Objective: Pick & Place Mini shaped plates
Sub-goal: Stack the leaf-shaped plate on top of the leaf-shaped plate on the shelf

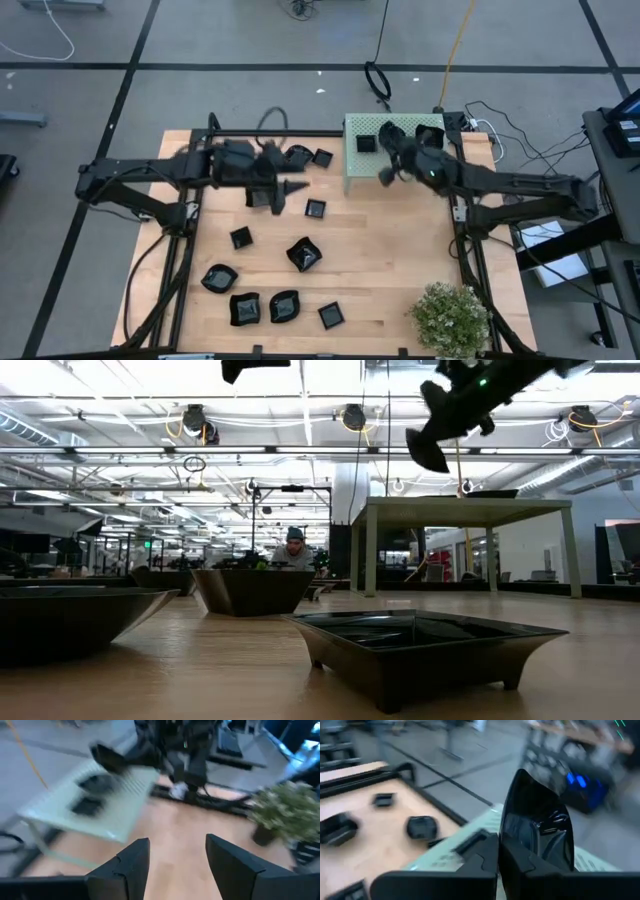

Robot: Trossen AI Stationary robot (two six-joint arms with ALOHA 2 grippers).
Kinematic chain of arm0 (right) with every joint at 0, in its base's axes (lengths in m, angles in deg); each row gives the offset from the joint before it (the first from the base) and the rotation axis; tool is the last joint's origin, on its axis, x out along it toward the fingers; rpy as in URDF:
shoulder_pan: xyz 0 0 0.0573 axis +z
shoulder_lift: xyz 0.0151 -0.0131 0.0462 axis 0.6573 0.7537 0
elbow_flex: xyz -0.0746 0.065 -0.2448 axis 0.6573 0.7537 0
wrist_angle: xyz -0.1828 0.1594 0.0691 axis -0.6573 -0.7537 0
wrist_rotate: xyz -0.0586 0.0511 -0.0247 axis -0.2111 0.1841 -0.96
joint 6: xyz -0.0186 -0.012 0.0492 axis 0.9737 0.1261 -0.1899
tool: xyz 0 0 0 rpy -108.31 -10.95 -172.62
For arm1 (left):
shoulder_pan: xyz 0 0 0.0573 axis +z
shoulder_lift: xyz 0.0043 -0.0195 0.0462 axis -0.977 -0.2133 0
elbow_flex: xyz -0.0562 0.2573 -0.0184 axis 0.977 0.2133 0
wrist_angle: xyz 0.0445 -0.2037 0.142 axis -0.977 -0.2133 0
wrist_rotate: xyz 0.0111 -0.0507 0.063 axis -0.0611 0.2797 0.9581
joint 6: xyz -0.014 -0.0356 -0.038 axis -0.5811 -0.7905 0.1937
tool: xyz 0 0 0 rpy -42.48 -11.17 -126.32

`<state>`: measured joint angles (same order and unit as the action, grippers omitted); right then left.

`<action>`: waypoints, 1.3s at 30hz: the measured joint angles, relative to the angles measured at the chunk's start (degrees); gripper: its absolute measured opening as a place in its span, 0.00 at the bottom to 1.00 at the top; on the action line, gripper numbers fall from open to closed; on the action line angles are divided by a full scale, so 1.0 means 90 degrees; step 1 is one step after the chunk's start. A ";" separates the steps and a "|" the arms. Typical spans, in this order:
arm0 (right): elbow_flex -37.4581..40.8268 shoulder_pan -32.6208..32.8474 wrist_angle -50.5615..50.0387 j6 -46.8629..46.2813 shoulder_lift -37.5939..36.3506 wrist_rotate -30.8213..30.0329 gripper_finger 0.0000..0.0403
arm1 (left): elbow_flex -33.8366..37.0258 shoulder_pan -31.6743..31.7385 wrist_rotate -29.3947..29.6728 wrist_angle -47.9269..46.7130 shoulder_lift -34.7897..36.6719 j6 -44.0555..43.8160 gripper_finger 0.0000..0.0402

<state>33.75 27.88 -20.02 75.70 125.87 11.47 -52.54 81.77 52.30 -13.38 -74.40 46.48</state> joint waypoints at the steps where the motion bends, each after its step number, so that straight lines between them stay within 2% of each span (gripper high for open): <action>1: -0.0151 -0.0211 -0.0139 -0.0289 0.0126 0.0006 0.00 | 0.0000 0.0118 0.0016 0.0007 0.0060 0.0175 0.49; 4: -0.0643 -0.0755 -0.0613 -0.0807 0.0561 0.0179 0.00 | 0.0000 0.0419 0.0129 0.0176 0.0221 0.0468 0.49; 7: -0.1074 -0.1108 -0.1090 -0.0864 0.1008 0.0596 0.00 | 0.0000 0.0701 0.0180 0.0216 0.0358 0.0665 0.49; 10: -0.1422 -0.1305 -0.1577 -0.0865 0.1359 0.0683 0.00 | 0.0000 0.0921 0.0194 0.0215 0.0451 0.0881 0.49; 14: -0.1676 -0.1379 -0.1983 -0.0968 0.1678 0.0677 0.00 | 0.0000 0.1141 0.0194 0.0220 0.0524 0.1097 0.49; 21: -0.1716 -0.1358 -0.2442 -0.1576 0.1751 0.0681 0.00 | 0.0002 0.1417 0.0190 0.0174 0.0582 0.1234 0.49; 28: -0.1716 -0.1358 -0.2436 -0.1693 0.1747 0.0666 0.01 | 0.0002 0.1590 0.0184 0.0171 0.0579 0.1229 0.49; 33: -0.1716 -0.1358 -0.2436 -0.1694 0.1747 0.0660 0.09 | 0.0002 0.1621 0.0183 0.0129 0.0579 0.1214 0.49; 39: -0.1716 -0.1353 -0.2314 -0.1409 0.1663 0.0669 0.28 | 0.0002 0.1621 0.0183 0.0028 0.0579 0.1188 0.49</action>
<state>18.30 15.70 -40.85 63.03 140.83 17.49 -52.52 96.36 53.94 -13.13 -69.19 57.17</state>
